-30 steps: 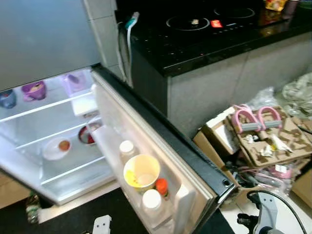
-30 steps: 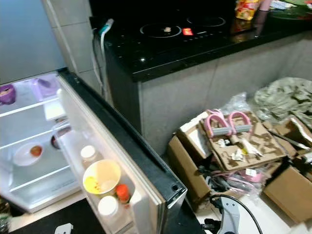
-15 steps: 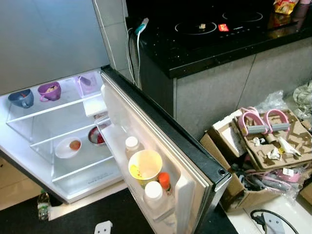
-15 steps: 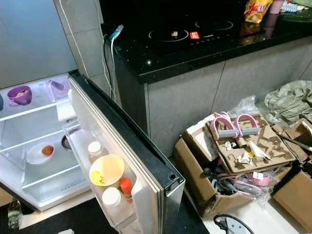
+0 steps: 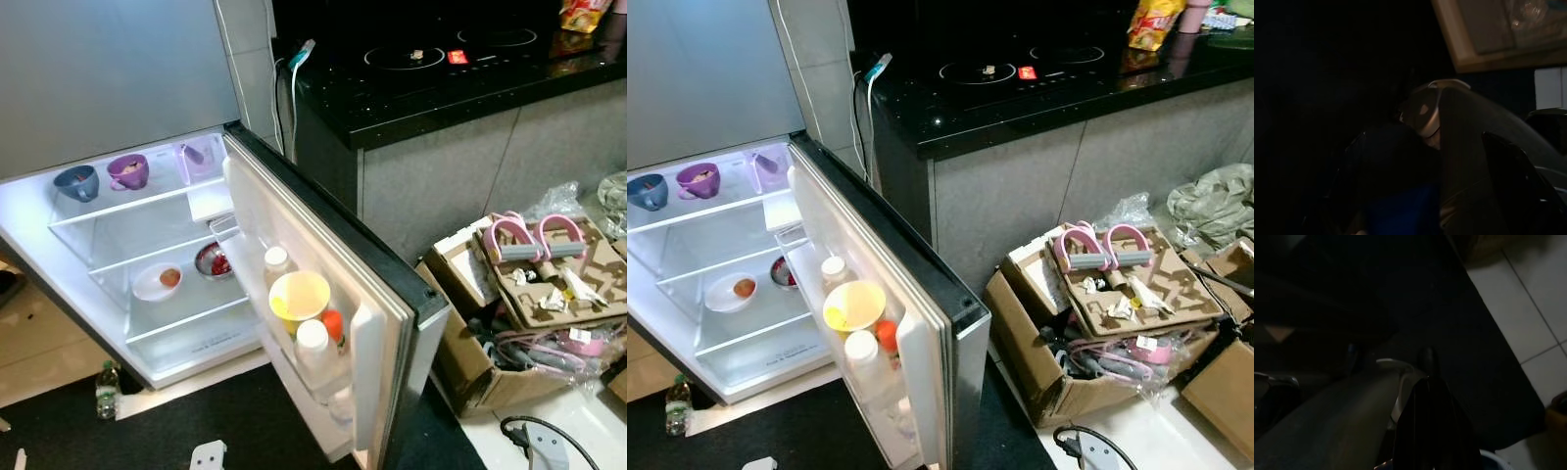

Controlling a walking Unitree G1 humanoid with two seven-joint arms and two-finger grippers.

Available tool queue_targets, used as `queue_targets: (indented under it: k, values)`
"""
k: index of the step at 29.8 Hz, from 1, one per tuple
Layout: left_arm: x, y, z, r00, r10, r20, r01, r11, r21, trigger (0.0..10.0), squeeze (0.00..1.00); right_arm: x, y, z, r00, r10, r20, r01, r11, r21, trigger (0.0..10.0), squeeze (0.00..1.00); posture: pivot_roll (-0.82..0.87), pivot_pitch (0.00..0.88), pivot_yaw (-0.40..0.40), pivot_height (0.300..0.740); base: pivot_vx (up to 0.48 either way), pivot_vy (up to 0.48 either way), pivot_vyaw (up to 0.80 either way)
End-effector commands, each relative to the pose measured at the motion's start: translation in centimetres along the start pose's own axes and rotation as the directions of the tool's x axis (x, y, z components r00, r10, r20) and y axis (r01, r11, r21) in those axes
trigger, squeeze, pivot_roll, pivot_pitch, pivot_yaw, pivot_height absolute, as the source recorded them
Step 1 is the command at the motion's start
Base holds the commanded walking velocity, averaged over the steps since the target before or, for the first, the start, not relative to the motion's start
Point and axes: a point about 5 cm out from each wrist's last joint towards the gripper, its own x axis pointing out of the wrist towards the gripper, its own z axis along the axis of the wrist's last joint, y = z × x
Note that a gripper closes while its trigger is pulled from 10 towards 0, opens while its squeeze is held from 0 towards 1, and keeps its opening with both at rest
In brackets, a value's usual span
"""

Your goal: Restocking fridge

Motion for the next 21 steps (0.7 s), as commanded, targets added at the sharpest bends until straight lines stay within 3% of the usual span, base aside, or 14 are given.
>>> queue_targets:
  k: [1, 21]
  values:
    - [-0.13, -0.07, -1.34, 0.999, 0.005, -0.054, -0.005, 1.0, -0.006, 10.0, 0.0, 0.07, 0.29, -0.31, 1.0, 0.005, -0.002, -0.005, 1.0, -0.02, 10.0, 0.0, -0.03, 0.046, 0.037, 0.74, -0.322, 0.0, 0.0]
    - [-0.16, 0.17, -1.07, 0.999, 0.023, -0.044, -0.023, 1.0, -0.001, 10.0, 0.0, 0.0, 0.24, -0.81, 0.999, 0.014, -0.032, -0.016, 0.997, -0.071, 10.0, 0.0, -0.04, 0.045, 0.034, 0.74, 0.0, 0.0, 0.78]
